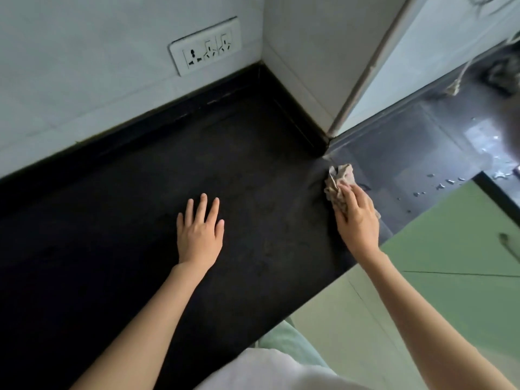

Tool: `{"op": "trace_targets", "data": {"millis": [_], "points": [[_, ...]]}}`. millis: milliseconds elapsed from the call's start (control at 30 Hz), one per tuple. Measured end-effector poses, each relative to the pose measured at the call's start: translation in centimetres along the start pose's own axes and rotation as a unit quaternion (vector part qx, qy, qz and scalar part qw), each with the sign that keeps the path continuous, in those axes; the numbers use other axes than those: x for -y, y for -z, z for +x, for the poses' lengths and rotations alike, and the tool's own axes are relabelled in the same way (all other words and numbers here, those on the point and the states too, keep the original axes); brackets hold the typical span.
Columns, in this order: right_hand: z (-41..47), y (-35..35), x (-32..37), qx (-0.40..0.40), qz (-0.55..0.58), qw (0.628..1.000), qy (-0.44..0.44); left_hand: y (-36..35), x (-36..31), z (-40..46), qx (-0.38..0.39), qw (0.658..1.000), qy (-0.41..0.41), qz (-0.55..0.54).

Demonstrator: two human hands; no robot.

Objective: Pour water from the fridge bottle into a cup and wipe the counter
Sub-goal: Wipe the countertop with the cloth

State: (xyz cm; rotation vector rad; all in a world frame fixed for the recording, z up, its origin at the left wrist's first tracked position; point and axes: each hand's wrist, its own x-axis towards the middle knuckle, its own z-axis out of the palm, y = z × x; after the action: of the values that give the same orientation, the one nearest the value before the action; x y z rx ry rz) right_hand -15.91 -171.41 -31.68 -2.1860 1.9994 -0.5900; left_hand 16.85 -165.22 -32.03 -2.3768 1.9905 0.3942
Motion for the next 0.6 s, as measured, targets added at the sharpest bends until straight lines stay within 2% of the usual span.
{"op": "trace_targets", "data": {"millis": [167, 267, 333, 400, 467, 533, 600], "points": [[-3.8, -1.4, 3.9, 0.032, 0.018, 0.989, 0.142, 0.0, -0.2, 0.0, 0.004, 1.000, 0.001, 0.004], [-2.8, -3.2, 8.2, 0.068, 0.051, 0.971, 0.224, 0.1, -0.2, -0.2, 0.009, 1.000, -0.002, 0.014], [-0.5, -4.2, 10.0, 0.090, 0.041, 0.964, 0.248, 0.2, -0.1, -0.2, 0.018, 1.000, -0.002, 0.023], [1.9, -4.3, 10.3, 0.096, 0.037, 0.972, 0.209, 0.2, -0.1, -0.1, 0.024, 0.999, -0.003, 0.029], [2.4, -3.8, 9.4, 0.081, 0.046, 0.988, 0.125, 0.2, -0.1, 0.0, 0.023, 0.999, -0.002, 0.022], [0.6, -3.2, 9.0, 0.041, 0.047, 0.997, 0.050, 0.3, -0.2, -0.1, 0.022, 1.000, -0.003, 0.020], [-2.9, -2.5, 9.7, 0.013, 0.045, 0.999, 0.027, 0.3, -0.2, -0.1, 0.021, 1.000, -0.004, 0.015]]}}
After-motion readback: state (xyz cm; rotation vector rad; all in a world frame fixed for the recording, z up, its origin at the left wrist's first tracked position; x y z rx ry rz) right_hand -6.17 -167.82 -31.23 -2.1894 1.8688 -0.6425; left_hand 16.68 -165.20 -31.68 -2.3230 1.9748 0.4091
